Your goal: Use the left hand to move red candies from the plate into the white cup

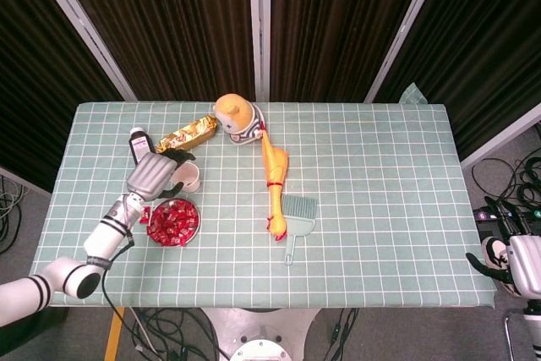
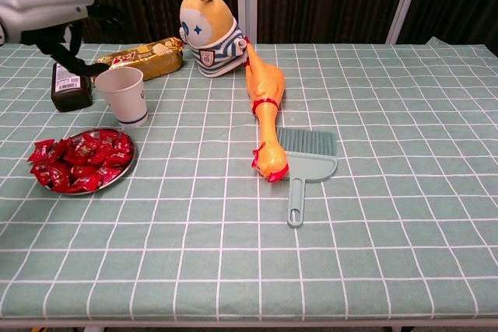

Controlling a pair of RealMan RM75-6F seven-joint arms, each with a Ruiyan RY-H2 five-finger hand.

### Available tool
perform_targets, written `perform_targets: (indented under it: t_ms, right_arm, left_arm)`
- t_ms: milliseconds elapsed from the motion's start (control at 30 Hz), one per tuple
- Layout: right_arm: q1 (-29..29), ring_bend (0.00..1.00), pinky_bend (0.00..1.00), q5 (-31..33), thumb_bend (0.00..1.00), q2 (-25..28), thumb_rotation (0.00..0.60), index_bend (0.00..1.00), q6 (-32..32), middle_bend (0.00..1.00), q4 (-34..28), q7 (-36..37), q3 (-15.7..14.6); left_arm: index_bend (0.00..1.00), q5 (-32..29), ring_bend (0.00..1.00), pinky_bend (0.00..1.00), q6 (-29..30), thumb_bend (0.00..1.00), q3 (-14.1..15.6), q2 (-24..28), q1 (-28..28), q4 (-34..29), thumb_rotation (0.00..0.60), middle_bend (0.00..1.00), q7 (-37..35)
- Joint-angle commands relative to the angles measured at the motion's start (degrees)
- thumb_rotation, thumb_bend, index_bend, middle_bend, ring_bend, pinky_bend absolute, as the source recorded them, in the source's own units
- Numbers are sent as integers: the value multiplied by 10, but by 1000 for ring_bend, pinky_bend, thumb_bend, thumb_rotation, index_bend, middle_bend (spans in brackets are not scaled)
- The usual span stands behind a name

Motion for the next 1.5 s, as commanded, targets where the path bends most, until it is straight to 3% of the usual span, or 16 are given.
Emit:
perform_targets:
  t_ms: [33,167,333,533,1067,1300,1500]
  right_arm:
    - [2,80,256,-3,101,0,600,54,-2,221,0,0,0]
    - [3,80,256,-4,101,-1,600,54,-1,221,0,1,-1]
    - [3,80,260,-8,101,0,600,54,0,221,-3,-2,-2]
    - [0,80,265,-7,101,4,600,54,5,221,-9,-7,-2]
    - [1,80,270,-4,101,5,600,54,1,221,-14,-12,-3]
    - [1,80,272,-1,101,5,600,54,-2,224,-14,-12,-2]
    - [2,80,277,0,101,5,600,58,-5,225,-14,-12,-3]
  left_arm:
    - [297,15,274,543,44,351,28,46,45,-59,600,346,2]
    - [305,42,274,535,73,295,65,66,80,-86,600,346,11]
    - [307,82,274,455,79,224,101,56,98,-85,600,339,20]
    - [307,104,263,452,63,205,119,31,98,-57,600,318,33]
    - [350,96,254,464,4,218,114,-15,78,9,600,313,44]
    - [401,93,262,570,-9,243,110,-25,72,28,600,349,31]
    - [475,101,348,654,-9,276,109,-39,70,55,600,428,8]
